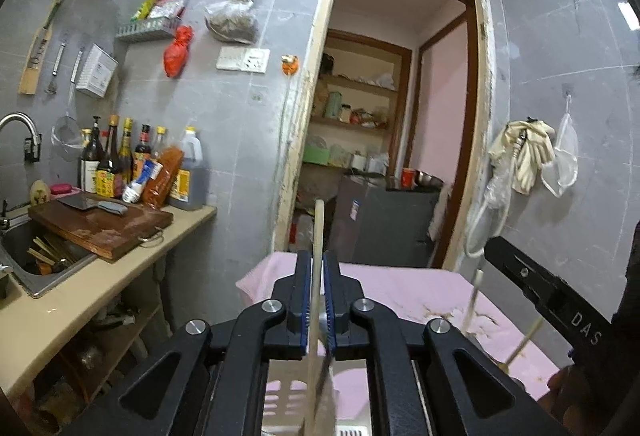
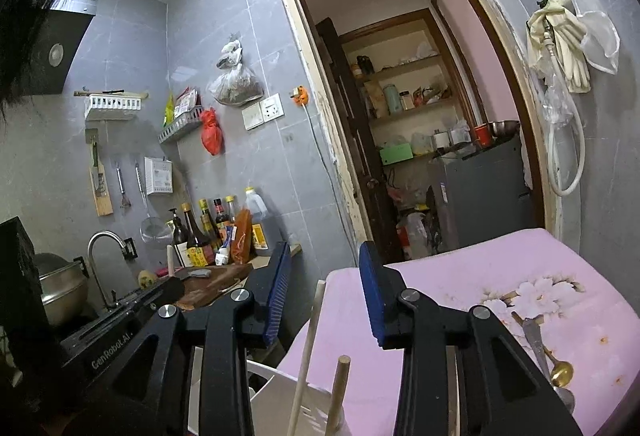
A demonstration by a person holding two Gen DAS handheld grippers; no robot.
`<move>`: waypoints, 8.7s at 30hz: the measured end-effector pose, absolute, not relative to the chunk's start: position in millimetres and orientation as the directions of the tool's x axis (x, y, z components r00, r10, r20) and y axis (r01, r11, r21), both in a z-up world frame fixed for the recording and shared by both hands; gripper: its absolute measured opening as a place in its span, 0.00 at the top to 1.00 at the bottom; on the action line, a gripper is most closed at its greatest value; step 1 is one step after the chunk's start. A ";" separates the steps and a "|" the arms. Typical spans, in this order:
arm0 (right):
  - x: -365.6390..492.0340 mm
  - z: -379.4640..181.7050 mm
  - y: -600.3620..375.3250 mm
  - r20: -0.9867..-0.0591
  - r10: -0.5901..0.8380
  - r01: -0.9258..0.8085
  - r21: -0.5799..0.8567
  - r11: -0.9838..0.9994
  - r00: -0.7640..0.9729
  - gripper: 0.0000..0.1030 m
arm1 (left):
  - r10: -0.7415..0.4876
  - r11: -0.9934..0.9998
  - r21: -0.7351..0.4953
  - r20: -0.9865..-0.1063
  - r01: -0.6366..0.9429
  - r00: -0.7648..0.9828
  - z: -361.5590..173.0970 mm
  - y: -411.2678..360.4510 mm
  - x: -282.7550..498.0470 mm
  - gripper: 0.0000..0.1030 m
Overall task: Organize utensils
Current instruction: 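Open the right tool to drop its chopstick into the caddy while the left tool lowers its chopstick, then move both open tools from the caddy back over the utensils on the cloth, then close the left tool on the wire peeler while the right tool grasps spoons and fork, then lift the peeler with the left tool while the right tool carries its spoon to the caddy, then open both tools over the white caddy to drop the peeler and spoon in, then move both open tools back over the remaining utensils on the cloth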
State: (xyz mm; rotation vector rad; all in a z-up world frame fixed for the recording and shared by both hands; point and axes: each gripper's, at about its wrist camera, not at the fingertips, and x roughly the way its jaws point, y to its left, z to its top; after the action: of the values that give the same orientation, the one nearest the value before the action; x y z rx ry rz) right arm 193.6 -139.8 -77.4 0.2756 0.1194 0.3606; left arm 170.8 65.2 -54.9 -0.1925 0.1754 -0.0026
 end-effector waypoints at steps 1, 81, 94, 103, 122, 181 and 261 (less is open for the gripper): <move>193.5 -76.1 -141.6 -0.068 0.363 -0.331 0.286 0.899 0.929 0.61 | -0.028 0.981 -0.195 -0.183 -0.008 0.983 -53.6 64.8 171.0 0.85; 393.8 -223.8 -334.9 -0.683 0.559 -0.361 0.429 0.828 0.470 0.71 | -0.134 0.987 -0.159 -0.850 -0.005 0.509 -173.4 -151.0 372.5 0.85; 411.5 -234.7 -296.2 -0.724 0.592 -0.440 0.430 0.788 0.354 0.83 | -0.189 0.968 -0.246 -0.849 -0.054 0.493 -177.2 -137.7 370.9 0.85; 414.0 -229.2 -286.8 -0.754 0.566 -0.466 0.390 0.794 0.333 0.91 | -0.187 0.970 -0.239 -0.853 -0.047 0.487 -176.6 -138.5 374.1 0.85; 389.7 -249.8 -346.5 -0.674 0.683 -0.303 0.613 0.729 0.280 0.92 | -0.266 0.958 -0.288 -0.888 -0.004 0.375 -175.2 -150.5 392.2 0.78; 183.2 53.8 -239.3 -0.323 0.288 -0.263 0.121 0.957 0.902 0.99 | -0.333 0.899 -0.382 -0.281 0.214 0.900 45.7 12.9 206.9 0.88; 178.3 41.9 -325.2 -0.240 0.096 -0.080 0.075 0.994 0.966 0.01 | -0.082 0.988 -0.145 -0.209 0.052 0.974 37.2 -77.2 178.1 0.00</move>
State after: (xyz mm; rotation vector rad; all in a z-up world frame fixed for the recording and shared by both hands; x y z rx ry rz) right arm 178.3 -325.2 41.9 0.0652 0.2454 0.0892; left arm 178.1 -77.2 37.2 -0.1397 0.2166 -0.0679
